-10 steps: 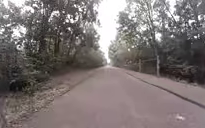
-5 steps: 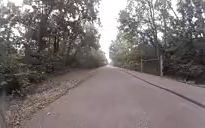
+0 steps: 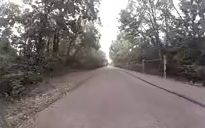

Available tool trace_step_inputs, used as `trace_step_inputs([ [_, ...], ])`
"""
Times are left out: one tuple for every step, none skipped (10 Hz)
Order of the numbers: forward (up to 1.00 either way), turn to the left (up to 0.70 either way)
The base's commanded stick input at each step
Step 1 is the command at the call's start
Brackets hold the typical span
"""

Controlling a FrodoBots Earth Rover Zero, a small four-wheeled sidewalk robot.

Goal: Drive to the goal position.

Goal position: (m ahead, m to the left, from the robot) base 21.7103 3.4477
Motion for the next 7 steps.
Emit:
trace_step_inputs([
  [0.70,0.02],
  [0.70,0.02],
  [0.70,0.01],
  [0.70,0.00],
  [0.70,0.00],
  [0.70,0.00],
  [0.70,0.00],
])
